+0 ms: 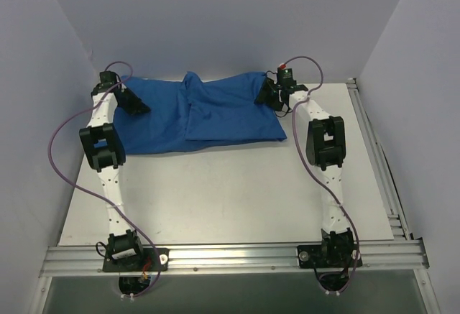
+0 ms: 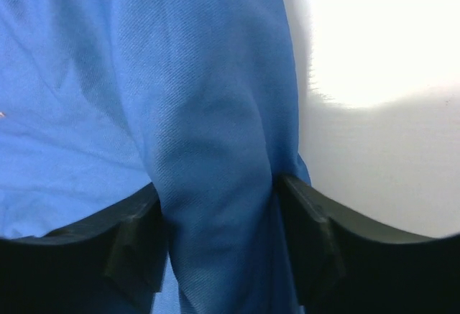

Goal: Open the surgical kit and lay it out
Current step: Move the surgical kit at the center of the board, then open the surgical kit at the center of the board.

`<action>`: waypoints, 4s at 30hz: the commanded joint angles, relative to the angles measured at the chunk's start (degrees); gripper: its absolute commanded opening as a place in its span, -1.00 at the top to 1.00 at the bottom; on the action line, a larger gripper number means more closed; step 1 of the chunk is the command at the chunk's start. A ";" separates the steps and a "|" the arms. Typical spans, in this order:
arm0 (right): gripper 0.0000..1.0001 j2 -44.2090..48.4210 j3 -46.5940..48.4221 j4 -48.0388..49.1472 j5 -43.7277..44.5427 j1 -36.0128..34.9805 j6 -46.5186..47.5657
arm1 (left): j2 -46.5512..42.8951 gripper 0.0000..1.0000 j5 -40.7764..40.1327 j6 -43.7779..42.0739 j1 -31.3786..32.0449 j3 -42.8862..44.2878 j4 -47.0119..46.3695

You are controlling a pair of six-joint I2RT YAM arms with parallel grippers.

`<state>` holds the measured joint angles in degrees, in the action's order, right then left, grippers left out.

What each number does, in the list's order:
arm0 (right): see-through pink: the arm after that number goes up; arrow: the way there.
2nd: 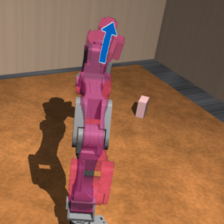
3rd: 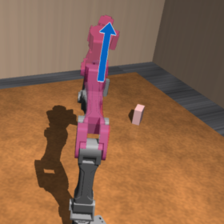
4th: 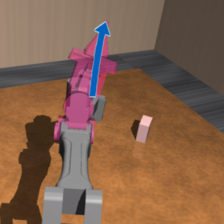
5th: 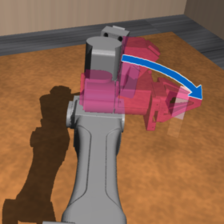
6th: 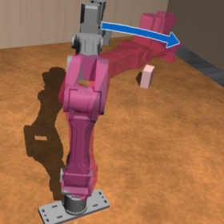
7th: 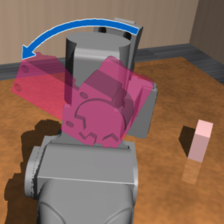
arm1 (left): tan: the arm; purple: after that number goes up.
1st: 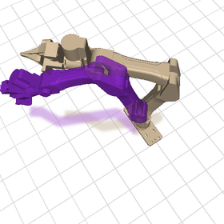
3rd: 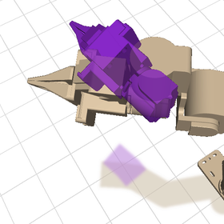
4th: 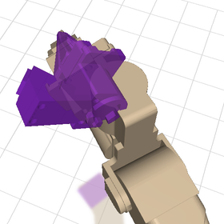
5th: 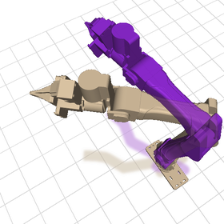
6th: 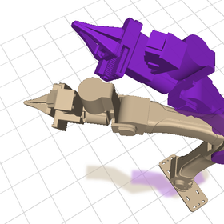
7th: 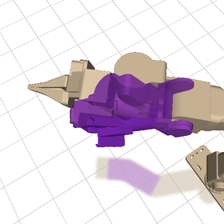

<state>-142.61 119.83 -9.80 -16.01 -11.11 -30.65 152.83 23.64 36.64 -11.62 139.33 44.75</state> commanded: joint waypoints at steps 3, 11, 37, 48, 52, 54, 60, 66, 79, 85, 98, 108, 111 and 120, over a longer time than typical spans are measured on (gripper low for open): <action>-0.41 0.04 1.28 0.05 1.24 0.30 2.35 | -2.79 0.20 0.88 -1.40 -0.07 -1.15 -1.24; -0.79 6.37 5.50 -1.71 4.06 0.39 7.00 | -10.69 -0.28 0.27 -3.07 -0.16 1.21 2.88; 0.05 15.78 -3.20 0.05 19.35 -32.21 33.82 | -68.89 -0.22 3.08 -3.86 4.15 -52.22 -11.27; -0.38 11.21 -1.62 -2.33 17.59 -36.87 38.56 | -74.61 -0.27 2.64 -3.51 1.60 -57.59 -11.62; -0.33 10.51 -1.79 -2.94 17.77 -38.28 39.18 | -74.52 -0.27 3.78 -3.42 0.98 -58.82 -12.49; -0.31 10.59 -2.32 -3.03 18.12 -38.63 39.35 | -74.96 -0.27 3.87 -3.07 0.72 -59.34 -12.93; -0.27 12.96 -5.99 0.04 18.73 -39.60 39.44 | -75.40 -0.27 4.57 -2.72 0.63 -60.22 -13.73; -0.25 11.30 -3.38 -2.94 18.65 -39.69 38.83 | -75.40 -0.27 5.10 -3.07 0.54 -60.66 -13.46; 0.06 9.45 -0.47 -3.65 19.62 -39.69 38.13 | -74.88 -0.27 6.33 -2.54 0.28 -61.72 -14.87; 0.55 8.84 1.37 -3.56 19.00 -39.86 37.33 | -74.52 -0.27 6.68 -2.80 0.28 -62.07 -15.05; 1.00 9.44 2.95 -2.07 20.84 -36.63 33.74 | -73.82 -0.27 7.38 -1.31 -0.07 -64.26 -18.12; 1.00 22.88 -8.25 3.55 24.53 -2.84 19.33 | -71.19 -0.26 8.44 -0.87 -0.34 -65.85 -20.32; 1.00 29.21 -15.31 7.69 24.89 8.95 16.51 | -70.05 -0.26 9.05 -0.70 -0.51 -65.68 -20.84; 0.22 29.93 -26.05 8.31 37.87 23.24 17.03 | -66.18 -0.25 10.46 0.18 -0.78 -66.90 -23.74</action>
<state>-113.84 96.25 -1.72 14.85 15.62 -13.65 86.39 32.08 36.05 -12.01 72.90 25.34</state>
